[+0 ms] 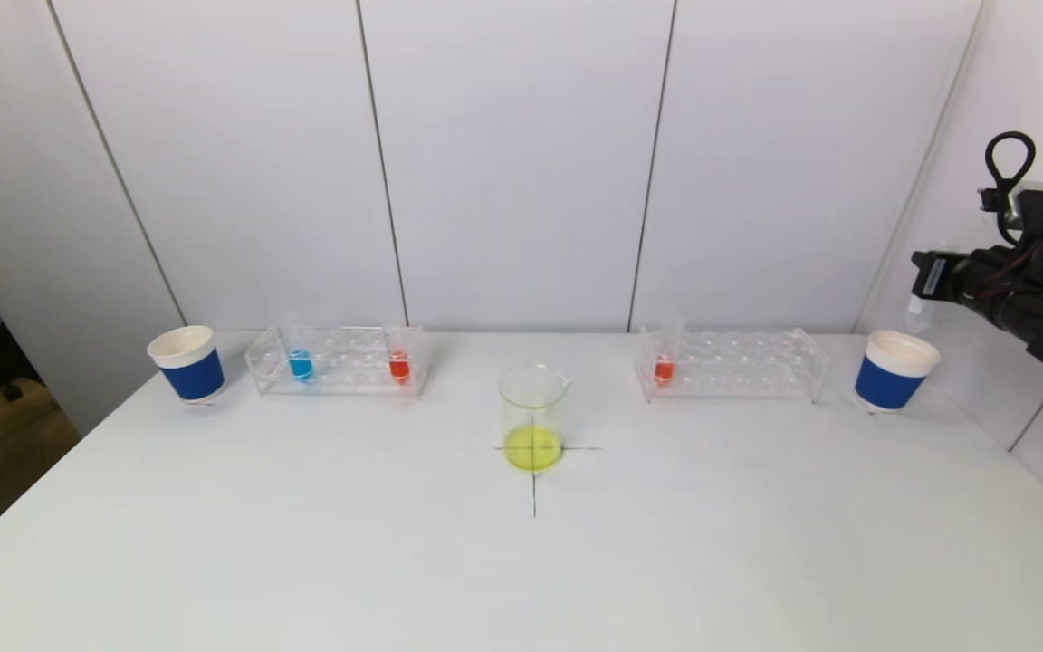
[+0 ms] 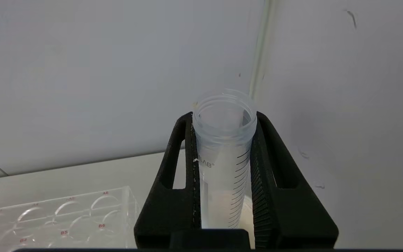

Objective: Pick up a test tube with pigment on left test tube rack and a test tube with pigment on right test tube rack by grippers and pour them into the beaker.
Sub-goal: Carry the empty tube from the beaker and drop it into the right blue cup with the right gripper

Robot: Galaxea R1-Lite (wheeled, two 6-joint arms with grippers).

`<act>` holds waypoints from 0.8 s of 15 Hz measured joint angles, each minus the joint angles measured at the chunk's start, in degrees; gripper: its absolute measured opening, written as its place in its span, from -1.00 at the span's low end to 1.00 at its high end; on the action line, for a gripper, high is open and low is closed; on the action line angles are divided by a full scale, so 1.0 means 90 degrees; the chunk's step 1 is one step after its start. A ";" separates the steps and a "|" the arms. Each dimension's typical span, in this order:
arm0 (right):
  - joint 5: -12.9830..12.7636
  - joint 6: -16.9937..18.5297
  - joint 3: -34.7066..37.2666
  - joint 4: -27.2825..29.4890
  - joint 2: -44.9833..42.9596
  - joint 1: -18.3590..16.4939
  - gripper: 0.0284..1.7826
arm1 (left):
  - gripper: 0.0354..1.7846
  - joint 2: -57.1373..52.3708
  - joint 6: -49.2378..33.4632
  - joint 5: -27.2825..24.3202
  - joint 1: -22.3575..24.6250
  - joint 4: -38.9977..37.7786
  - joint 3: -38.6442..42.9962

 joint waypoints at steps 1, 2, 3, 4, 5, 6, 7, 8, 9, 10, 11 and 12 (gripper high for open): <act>0.0000 0.0003 0.0098 -0.0161 0.0070 -0.0012 -0.50 | 0.98 0.0000 0.0000 -0.0003 0.0001 0.0000 0.0000; 0.0005 0.0003 0.0226 -0.0341 0.0145 -0.0022 -0.50 | 0.98 0.0000 -0.0003 -0.0003 0.0000 0.0000 0.0000; 0.0008 0.0000 0.0313 -0.0462 0.0215 -0.0031 -0.50 | 0.98 0.0000 0.0000 -0.0003 0.0000 0.0000 0.0000; 0.0008 0.0000 0.0377 -0.0569 0.0282 -0.0054 -0.50 | 0.98 0.0000 0.0000 -0.0003 0.0000 0.0000 0.0000; 0.0008 0.0000 0.0423 -0.0627 0.0354 -0.0092 -0.50 | 0.98 0.0000 0.0000 -0.0003 0.0000 0.0000 0.0000; 0.0008 0.0000 0.0454 -0.0664 0.0412 -0.0134 -0.50 | 0.98 0.0000 0.0000 -0.0003 0.0001 0.0000 0.0000; 0.0008 0.0000 0.0478 -0.0681 0.0456 -0.0165 -0.50 | 0.98 0.0000 -0.0003 -0.0003 0.0004 0.0000 0.0000; 0.0008 -0.0007 0.0517 -0.0707 0.0507 -0.0221 -0.50 | 0.98 0.0000 -0.0003 -0.0003 0.0001 0.0000 0.0000; 0.0015 -0.0009 0.0551 -0.0710 0.0539 -0.0267 -0.50 | 0.98 0.0000 -0.0003 -0.0003 0.0001 0.0000 0.0000; 0.0020 -0.0007 0.0569 -0.0722 0.0558 -0.0297 -0.50 | 0.98 0.0000 -0.0003 -0.0003 0.0001 0.0000 0.0000; 0.0037 -0.0009 0.0588 -0.0731 0.0570 -0.0313 -0.50 | 0.98 0.0000 0.0000 -0.0003 0.0004 0.0000 0.0000; 0.0073 -0.0009 0.0618 -0.0744 0.0580 -0.0328 -0.50 | 0.98 0.0000 0.0000 -0.0003 0.0000 0.0000 0.0000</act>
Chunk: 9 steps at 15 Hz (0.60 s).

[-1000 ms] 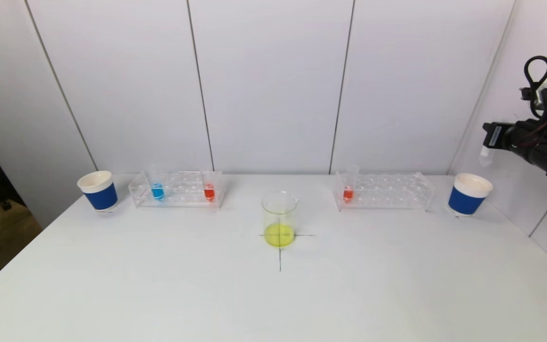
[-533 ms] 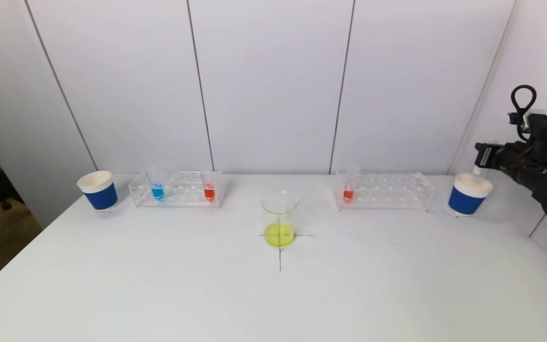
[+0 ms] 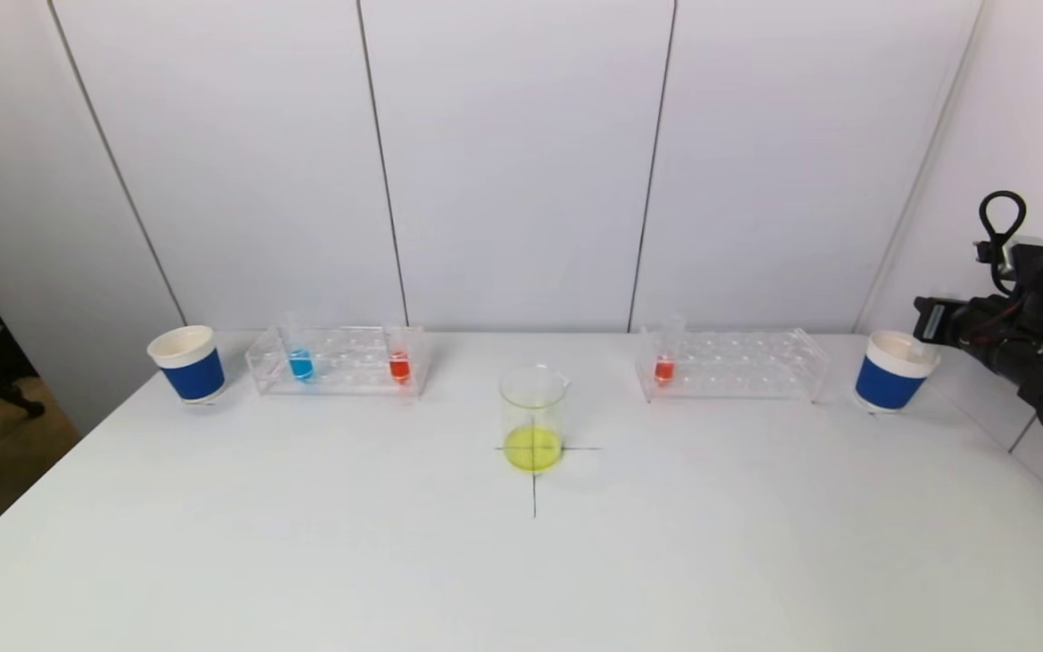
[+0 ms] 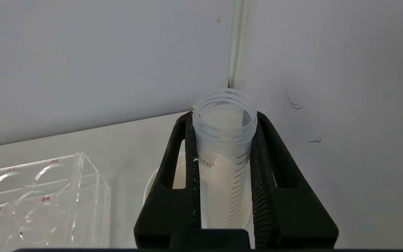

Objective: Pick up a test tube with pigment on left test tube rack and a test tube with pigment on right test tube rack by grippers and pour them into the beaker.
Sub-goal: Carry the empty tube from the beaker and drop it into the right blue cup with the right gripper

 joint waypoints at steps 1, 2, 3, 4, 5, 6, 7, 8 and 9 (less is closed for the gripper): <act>0.0018 0.0003 0.0034 -0.0005 0.0005 -0.0003 -0.50 | 0.98 0.0000 0.0000 -0.0003 0.0001 0.0000 0.0000; 0.0020 0.0007 0.0058 -0.0005 0.0018 -0.0005 -0.50 | 0.98 0.0000 0.0000 0.0000 0.0001 0.0000 0.0000; 0.0020 0.0009 0.0080 -0.0039 0.0030 -0.0003 -0.50 | 0.98 0.0000 0.0000 0.0000 0.0000 0.0000 0.0000; 0.0020 0.0004 0.0096 -0.0144 0.0061 0.0000 -0.50 | 0.98 0.0000 0.0000 0.0000 0.0000 0.0000 0.0000; 0.0022 0.0000 0.0108 -0.0279 0.0098 0.0000 -0.50 | 0.98 0.0000 0.0000 0.0000 0.0000 0.0000 0.0000; 0.0027 0.0000 0.0129 -0.0383 0.0134 -0.0003 -0.50 | 0.98 0.0000 -0.0003 0.0000 0.0001 0.0000 0.0000; 0.0027 -0.0003 0.0157 -0.0454 0.0171 0.0000 -0.50 | 0.98 0.0000 -0.0003 0.0000 0.0001 0.0000 0.0000; 0.0030 0.0000 0.0196 -0.0466 0.0196 0.0009 -0.50 | 0.98 0.0000 0.0000 0.0000 0.0001 0.0000 0.0000; 0.0030 0.0000 0.0223 -0.0471 0.0218 0.0022 -0.50 | 0.98 0.0000 0.0000 0.0000 0.0001 0.0000 0.0000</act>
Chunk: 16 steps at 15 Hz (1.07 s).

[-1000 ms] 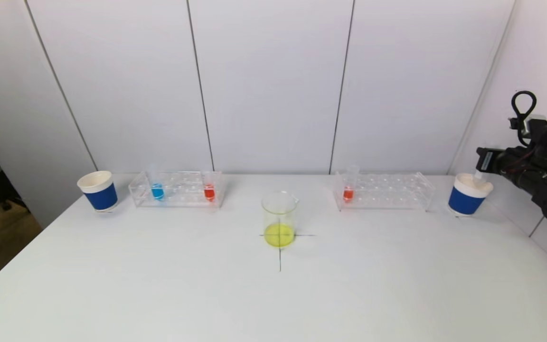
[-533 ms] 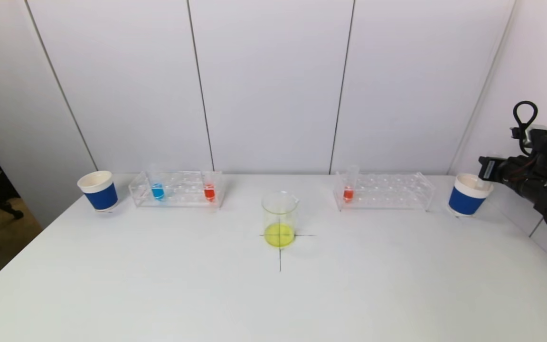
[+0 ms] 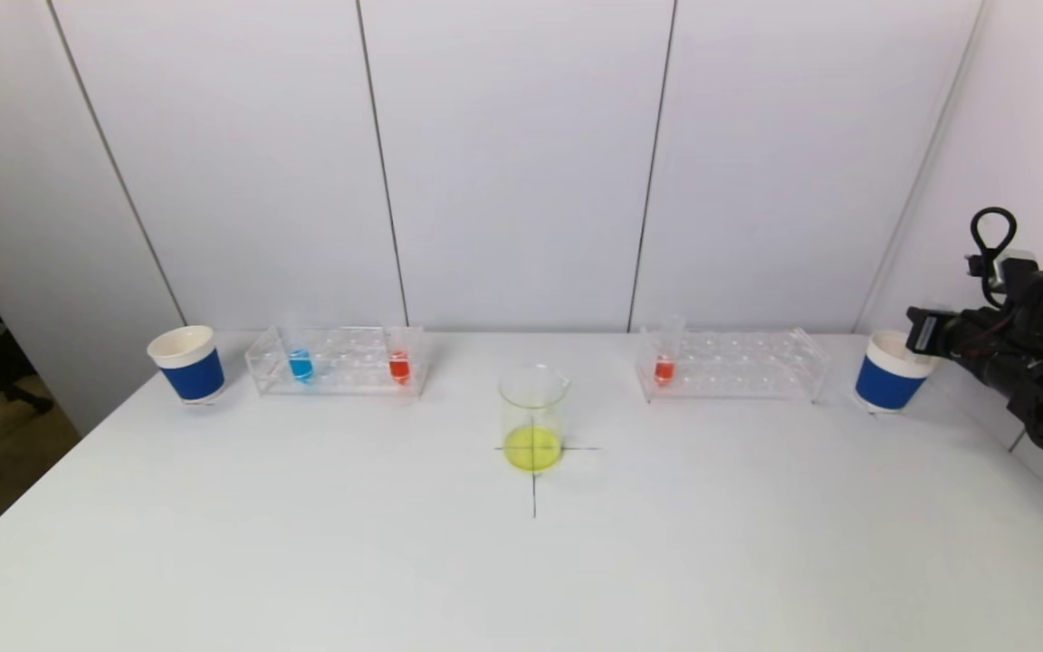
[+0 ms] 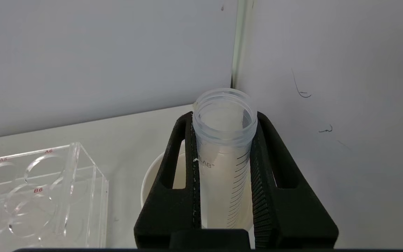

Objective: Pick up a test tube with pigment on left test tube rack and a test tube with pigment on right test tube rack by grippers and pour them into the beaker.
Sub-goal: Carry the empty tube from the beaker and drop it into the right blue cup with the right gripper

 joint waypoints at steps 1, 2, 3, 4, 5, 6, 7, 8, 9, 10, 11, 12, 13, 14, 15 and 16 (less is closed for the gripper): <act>0.0003 -0.0003 0.0014 -0.0007 0.0020 0.0019 -0.50 | 0.98 0.0000 -0.0003 0.0000 0.0000 0.0000 0.0000; 0.0000 -0.0003 0.0022 -0.0007 0.0030 0.0031 -0.50 | 0.98 0.0000 0.0000 0.0000 0.0000 0.0000 0.0000; 0.0003 -0.0003 0.0023 -0.0009 0.0042 0.0041 -0.50 | 0.98 0.0000 -0.0003 0.0000 -0.0001 0.0000 0.0000; 0.0000 -0.0003 0.0023 -0.0007 0.0049 0.0046 -0.50 | 0.98 0.0000 -0.0003 0.0000 -0.0001 0.0000 0.0000; 0.0000 -0.0003 0.0026 -0.0009 0.0057 0.0051 -0.50 | 0.98 0.0000 -0.0003 0.0000 -0.0001 0.0000 0.0000; 0.0000 0.0000 0.0028 -0.0009 0.0061 0.0051 -0.50 | 0.98 0.0000 0.0000 0.0000 -0.0001 0.0000 0.0000; 0.0000 0.0000 0.0028 -0.0009 0.0064 0.0051 -0.50 | 0.98 0.0000 -0.0003 0.0000 -0.0001 0.0000 0.0000; 0.0003 0.0000 0.0028 -0.0009 0.0064 0.0051 -0.50 | 0.98 0.0000 0.0000 0.0000 -0.0001 0.0000 0.0000; 0.0000 -0.0003 0.0031 -0.0012 0.0064 0.0051 -0.50 | 0.98 0.0000 0.0000 0.0000 -0.0001 0.0000 0.0000; 0.0003 -0.0003 0.0034 -0.0012 0.0066 0.0051 -0.50 | 0.98 0.0000 -0.0003 0.0000 -0.0001 -0.0003 0.0000; 0.0003 0.0000 0.0034 -0.0012 0.0066 0.0051 -0.50 | 0.98 0.0000 -0.0003 0.0000 0.0000 0.0000 0.0000; 0.0003 -0.0003 0.0034 -0.0012 0.0069 0.0051 -0.50 | 0.98 0.0000 -0.0003 0.0000 0.0003 0.0000 0.0000; -0.0003 0.0000 0.0034 -0.0012 0.0070 0.0051 -0.50 | 0.98 0.0000 0.0000 0.0000 0.0000 0.0000 0.0000; -0.0005 0.0004 0.0034 -0.0012 0.0070 0.0051 -0.50 | 0.98 0.0000 0.0000 0.0000 -0.0001 0.0000 0.0000; -0.0008 0.0012 0.0034 -0.0012 0.0070 0.0051 -0.50 | 0.98 0.0000 0.0001 0.0000 -0.0001 0.0000 0.0000; -0.0015 0.0012 0.0034 -0.0012 0.0076 0.0051 -0.50 | 0.98 0.0000 0.0000 0.0000 -0.0001 0.0000 0.0000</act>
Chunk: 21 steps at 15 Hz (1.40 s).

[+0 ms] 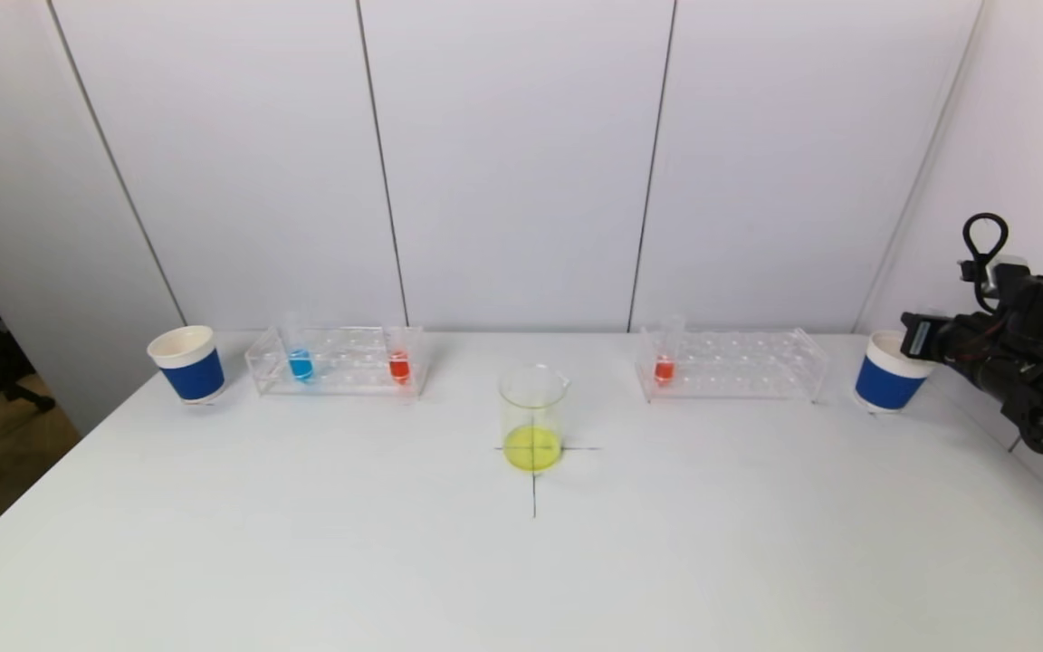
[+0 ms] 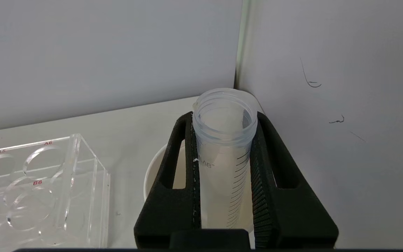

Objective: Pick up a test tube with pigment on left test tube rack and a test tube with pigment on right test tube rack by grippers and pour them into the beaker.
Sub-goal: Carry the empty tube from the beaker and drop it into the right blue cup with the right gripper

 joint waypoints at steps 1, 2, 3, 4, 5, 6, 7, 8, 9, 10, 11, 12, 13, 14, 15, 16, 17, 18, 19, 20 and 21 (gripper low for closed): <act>0.0000 -0.0008 0.0001 -0.0005 0.0007 0.0000 -0.50 | 0.98 0.0000 -0.0003 0.0000 0.0001 0.0000 0.0000; 0.0000 -0.0008 0.0007 -0.0019 0.0012 0.0000 -0.50 | 0.98 0.0000 -0.0003 0.0000 0.0001 0.0000 0.0000; 0.0005 -0.0012 0.0014 -0.0065 0.0019 0.0000 -0.50 | 0.98 0.0000 0.0000 0.0000 0.0004 0.0000 0.0000; 0.0003 -0.0012 0.0022 -0.0131 0.0031 0.0000 -0.50 | 0.98 0.0000 0.0000 0.0000 0.0004 0.0000 0.0000; 0.0003 -0.0012 0.0031 -0.0177 0.0043 0.0000 -0.50 | 0.98 0.0000 -0.0003 0.0000 0.0001 0.0000 0.0001; 0.0005 -0.0015 0.0038 -0.0184 0.0053 0.0000 -0.50 | 0.98 0.0000 0.0000 0.0000 0.0001 0.0000 0.0001; 0.0005 -0.0015 0.0041 -0.0187 0.0061 0.0000 -0.50 | 0.98 0.0000 0.0000 0.0000 0.0001 0.0000 0.0001; 0.0005 -0.0015 0.0041 -0.0184 0.0064 0.0000 -0.50 | 0.98 0.0000 -0.0003 0.0000 0.0001 0.0000 0.0001; 0.0005 -0.0015 0.0041 -0.0187 0.0064 0.0000 -0.50 | 0.98 0.0000 -0.0003 0.0000 0.0001 0.0000 0.0001; 0.0007 -0.0012 0.0041 -0.0187 0.0065 0.0000 -0.50 | 0.98 0.0000 0.0000 0.0000 0.0000 0.0000 0.0001; 0.0007 -0.0012 0.0043 -0.0187 0.0068 0.0000 -0.50 | 0.98 0.0000 -0.0003 0.0000 0.0004 0.0000 0.0001; 0.0007 -0.0012 0.0049 -0.0187 0.0068 0.0000 -0.50 | 0.98 0.0000 0.0000 0.0000 0.0004 0.0000 0.0001; 0.0007 -0.0009 0.0049 -0.0187 0.0070 0.0000 -0.50 | 0.98 0.0000 0.0000 0.0000 0.0001 0.0000 0.0001; 0.0007 -0.0009 0.0062 -0.0190 0.0070 0.0000 -0.50 | 0.98 0.0000 0.0000 0.0000 0.0000 0.0000 0.0000; 0.0007 -0.0012 0.0072 -0.0192 0.0070 0.0000 -0.50 | 0.98 0.0000 -0.0003 0.0000 0.0000 0.0000 0.0000; 0.0007 -0.0012 0.0077 -0.0192 0.0070 0.0000 -0.50 | 0.98 0.0000 0.0001 -0.0003 0.0000 0.0000 0.0000; 0.0007 -0.0012 0.0080 -0.0194 0.0070 0.0000 -0.50 | 0.98 0.0000 0.0000 0.0000 0.0000 0.0000 0.0000; 0.0007 -0.0008 0.0080 -0.0194 0.0070 0.0000 -0.50 | 0.98 0.0000 0.0000 0.0000 0.0000 0.0000 0.0000; 0.0007 -0.0005 0.0080 -0.0194 0.0070 0.0000 -0.50 | 0.98 0.0000 0.0000 0.0000 0.0001 0.0000 0.0000; 0.0007 -0.0005 0.0083 -0.0194 0.0070 0.0000 -0.50 | 0.98 0.0000 -0.0003 -0.0003 0.0001 0.0000 0.0000; 0.0005 -0.0005 0.0083 -0.0192 0.0070 0.0000 -0.50 | 0.98 0.0000 -0.0003 0.0000 0.0001 0.0000 0.0000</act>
